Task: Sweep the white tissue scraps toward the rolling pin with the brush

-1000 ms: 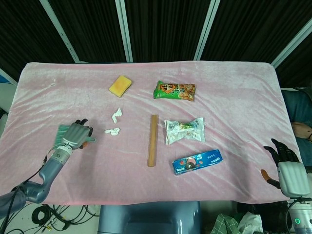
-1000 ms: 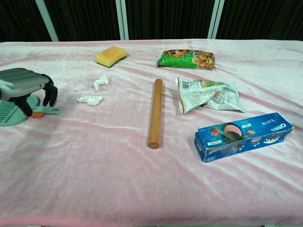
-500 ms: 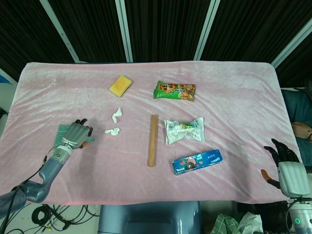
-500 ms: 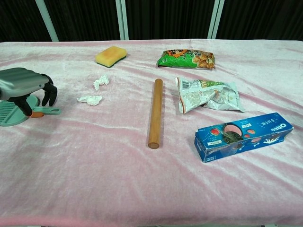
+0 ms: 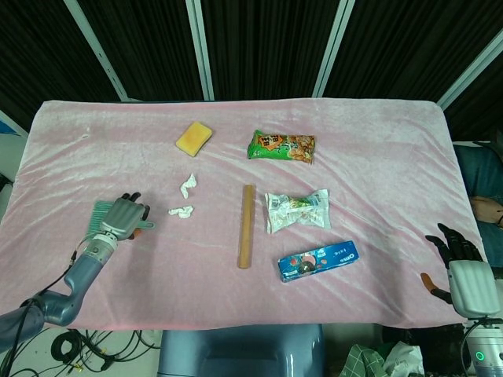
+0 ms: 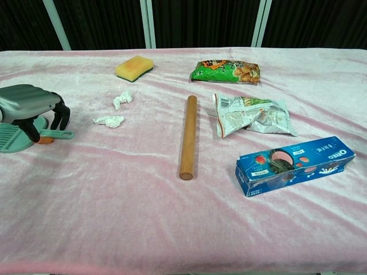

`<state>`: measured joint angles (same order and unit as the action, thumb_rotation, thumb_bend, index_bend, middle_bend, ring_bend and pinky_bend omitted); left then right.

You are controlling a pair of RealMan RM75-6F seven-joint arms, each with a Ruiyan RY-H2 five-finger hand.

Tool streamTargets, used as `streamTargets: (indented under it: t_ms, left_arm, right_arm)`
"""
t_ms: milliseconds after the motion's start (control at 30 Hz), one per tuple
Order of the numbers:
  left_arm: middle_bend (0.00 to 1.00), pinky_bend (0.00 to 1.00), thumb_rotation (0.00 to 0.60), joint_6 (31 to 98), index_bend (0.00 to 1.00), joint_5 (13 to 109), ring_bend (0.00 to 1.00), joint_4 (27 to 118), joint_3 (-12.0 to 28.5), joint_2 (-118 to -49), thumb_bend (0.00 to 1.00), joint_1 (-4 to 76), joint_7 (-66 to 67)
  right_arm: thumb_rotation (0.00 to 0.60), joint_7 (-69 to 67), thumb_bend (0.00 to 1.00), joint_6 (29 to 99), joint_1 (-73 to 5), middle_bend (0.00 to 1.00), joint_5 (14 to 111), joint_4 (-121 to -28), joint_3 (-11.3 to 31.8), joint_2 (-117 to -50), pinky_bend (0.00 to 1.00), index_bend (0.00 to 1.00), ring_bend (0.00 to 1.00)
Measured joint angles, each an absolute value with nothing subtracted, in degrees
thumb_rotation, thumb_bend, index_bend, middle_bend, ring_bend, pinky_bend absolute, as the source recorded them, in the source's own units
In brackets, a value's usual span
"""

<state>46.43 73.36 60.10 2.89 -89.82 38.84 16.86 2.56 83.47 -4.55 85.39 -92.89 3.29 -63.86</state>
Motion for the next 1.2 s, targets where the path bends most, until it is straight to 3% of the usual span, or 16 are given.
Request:
streamTargets:
  t_ms: [333, 667, 967, 1200]
  left_arm:
    - [0.57, 0.29, 0.6, 47.39, 0.53, 74.49, 0.18, 60.38, 2.85, -89.53, 0.39, 38.84, 15.31]
    - [0.6, 0.34, 0.6, 49.95, 0.55, 75.4, 0.22, 63.8, 3.65, -86.54, 0.4, 38.45, 13.4]
    - [0.63, 0.39, 0.6, 53.0, 0.58, 77.77, 0.25, 65.27, 5.73, -84.15, 0.42, 38.69, 3.62]
    - [0.63, 0.39, 0.6, 53.54, 0.59, 78.28, 0.25, 63.34, 9.32, -84.2, 0.42, 40.38, -11.3]
  right_arm:
    - [0.6, 2.42, 0.18, 83.57, -4.51, 0.08, 85.42, -92.88, 3.3, -63.79, 0.19, 0.23, 0.11]
    - [0.6, 2.61, 0.18, 83.73, -4.41, 0.08, 85.38, -92.86, 3.3, -63.79, 0.19, 0.23, 0.11]
    - [0.6, 2.88, 0.18, 83.8, -4.29, 0.08, 85.12, -92.91, 3.33, -63.84, 0.19, 0.23, 0.11]
    - [0.6, 2.92, 0.18, 83.8, -4.15, 0.08, 84.49, -92.93, 3.52, -63.85, 0.19, 0.23, 0.11]
